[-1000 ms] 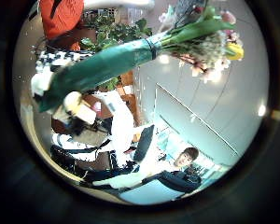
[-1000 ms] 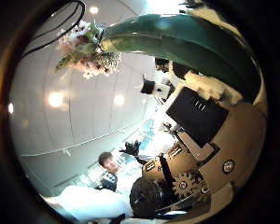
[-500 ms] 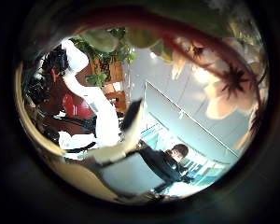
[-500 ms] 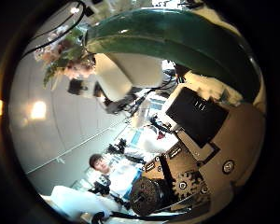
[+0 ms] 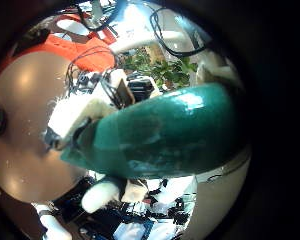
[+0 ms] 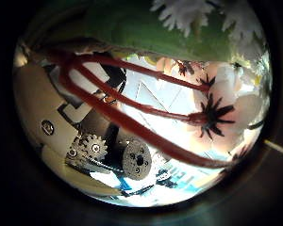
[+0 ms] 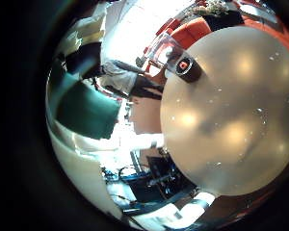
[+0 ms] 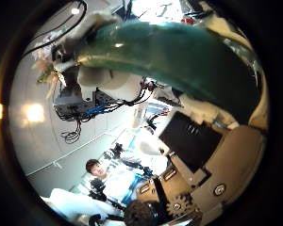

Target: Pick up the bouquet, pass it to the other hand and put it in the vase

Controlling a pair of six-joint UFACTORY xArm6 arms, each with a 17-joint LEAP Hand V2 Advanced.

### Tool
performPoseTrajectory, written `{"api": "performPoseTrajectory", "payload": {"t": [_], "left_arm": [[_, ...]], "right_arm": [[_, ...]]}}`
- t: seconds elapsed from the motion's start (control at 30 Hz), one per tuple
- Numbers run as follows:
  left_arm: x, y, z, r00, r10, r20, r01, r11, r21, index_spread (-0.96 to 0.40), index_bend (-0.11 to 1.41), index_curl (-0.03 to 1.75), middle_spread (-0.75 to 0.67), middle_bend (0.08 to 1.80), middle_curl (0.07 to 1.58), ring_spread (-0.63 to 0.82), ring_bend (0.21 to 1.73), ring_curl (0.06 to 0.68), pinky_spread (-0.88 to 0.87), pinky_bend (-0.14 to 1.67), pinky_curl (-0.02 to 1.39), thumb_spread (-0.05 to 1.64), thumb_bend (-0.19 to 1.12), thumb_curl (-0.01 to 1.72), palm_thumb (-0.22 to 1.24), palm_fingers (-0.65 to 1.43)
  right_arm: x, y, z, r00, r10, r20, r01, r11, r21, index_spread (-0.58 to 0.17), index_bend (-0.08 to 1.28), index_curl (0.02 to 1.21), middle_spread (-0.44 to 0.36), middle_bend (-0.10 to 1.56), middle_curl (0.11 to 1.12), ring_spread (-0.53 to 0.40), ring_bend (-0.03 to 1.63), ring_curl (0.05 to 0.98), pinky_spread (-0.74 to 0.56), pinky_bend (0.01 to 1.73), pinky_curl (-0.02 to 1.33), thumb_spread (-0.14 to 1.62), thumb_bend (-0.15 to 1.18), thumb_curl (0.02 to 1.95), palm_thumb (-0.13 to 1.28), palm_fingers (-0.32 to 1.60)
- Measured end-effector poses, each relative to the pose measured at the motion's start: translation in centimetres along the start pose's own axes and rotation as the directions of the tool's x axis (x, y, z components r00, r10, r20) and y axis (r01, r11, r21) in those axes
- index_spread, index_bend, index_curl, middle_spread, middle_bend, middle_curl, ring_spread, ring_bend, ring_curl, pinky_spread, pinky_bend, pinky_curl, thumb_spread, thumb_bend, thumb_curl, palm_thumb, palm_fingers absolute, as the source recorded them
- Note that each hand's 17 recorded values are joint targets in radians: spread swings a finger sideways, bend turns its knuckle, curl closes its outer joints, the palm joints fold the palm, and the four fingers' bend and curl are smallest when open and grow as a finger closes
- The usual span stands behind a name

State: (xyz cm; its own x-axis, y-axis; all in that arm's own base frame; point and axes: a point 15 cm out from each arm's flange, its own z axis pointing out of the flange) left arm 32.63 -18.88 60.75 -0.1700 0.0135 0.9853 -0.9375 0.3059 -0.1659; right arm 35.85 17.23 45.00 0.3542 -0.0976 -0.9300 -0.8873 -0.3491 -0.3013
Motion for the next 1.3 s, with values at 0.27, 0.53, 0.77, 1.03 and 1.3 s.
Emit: {"api": "performPoseTrajectory", "payload": {"t": [0.27,0.53,0.77,1.03,1.3], "left_arm": [[2.4,-1.4,-3.0,0.984,0.114,0.135,-0.131,0.983,0.129,-0.6,0.83,0.89,-0.49,1.13,1.01,-0.4,1.56,0.613,-0.5,1.32,0.87,1.02,0.21,0.71,1.08,0.97],[5.6,-1.4,-6.6,0.94,0.208,0.27,-0.282,0.919,0.274,-0.66,0.86,1.04,-0.52,1.19,1.06,-0.39,1.63,0.631,-0.54,1.33,0.98,1.05,0.2,0.78,1.08,0.9],[6.4,-1.1,-9.0,0.906,0.238,0.349,-0.368,0.851,0.375,-0.69,0.86,1.13,-0.54,1.22,1.08,-0.38,1.66,0.635,-0.56,1.33,1.06,1.07,0.19,0.83,1.07,0.86],[6.0,-0.3,-11.3,0.893,0.243,0.379,-0.41,0.786,0.463,-0.71,0.84,1.21,-0.54,1.24,1.08,-0.37,1.68,0.631,-0.58,1.31,1.12,1.09,0.17,0.88,1.07,0.85],[4.6,0.5,-14.1,0.886,0.231,0.401,-0.431,0.727,0.534,-0.71,0.82,1.26,-0.54,1.24,1.09,-0.37,1.68,0.626,-0.59,1.29,1.17,1.1,0.16,0.91,1.08,0.85]], "right_arm": [[1.0,-0.2,-0.8,1.0,0.021,0.002,-0.021,1.0,0.02,-0.32,0.45,0.57,-0.081,0.81,0.5,-0.141,1.12,0.547,-0.11,0.99,0.79,0.99,-0.03,0.84,0.76,-0.03],[2.5,-0.9,-1.4,0.999,0.045,-0.009,-0.045,0.998,0.051,-0.306,0.27,0.44,0.027,0.47,0.37,0.078,0.75,0.373,0.3,0.79,0.63,1.0,-0.03,0.69,0.73,-0.12],[3.7,-3.3,-2.1,0.996,0.076,-0.035,-0.07,0.986,0.15,-0.302,0.16,0.38,0.079,0.32,0.33,0.158,0.57,0.296,0.41,0.65,0.51,1.01,-0.02,0.63,0.74,-0.08],[6.0,-5.2,-2.1,0.985,0.172,-0.026,-0.157,0.945,0.287,-0.275,0.14,0.31,0.125,0.24,0.32,0.195,0.46,0.258,0.43,0.55,0.43,1.04,-0.02,0.59,0.77,-0.05],[8.0,-5.8,-2.6,0.973,0.226,-0.039,-0.195,0.906,0.375,-0.251,0.14,0.28,0.154,0.2,0.32,0.213,0.41,0.248,0.43,0.51,0.38,1.06,-0.02,0.57,0.77,-0.04]]}}
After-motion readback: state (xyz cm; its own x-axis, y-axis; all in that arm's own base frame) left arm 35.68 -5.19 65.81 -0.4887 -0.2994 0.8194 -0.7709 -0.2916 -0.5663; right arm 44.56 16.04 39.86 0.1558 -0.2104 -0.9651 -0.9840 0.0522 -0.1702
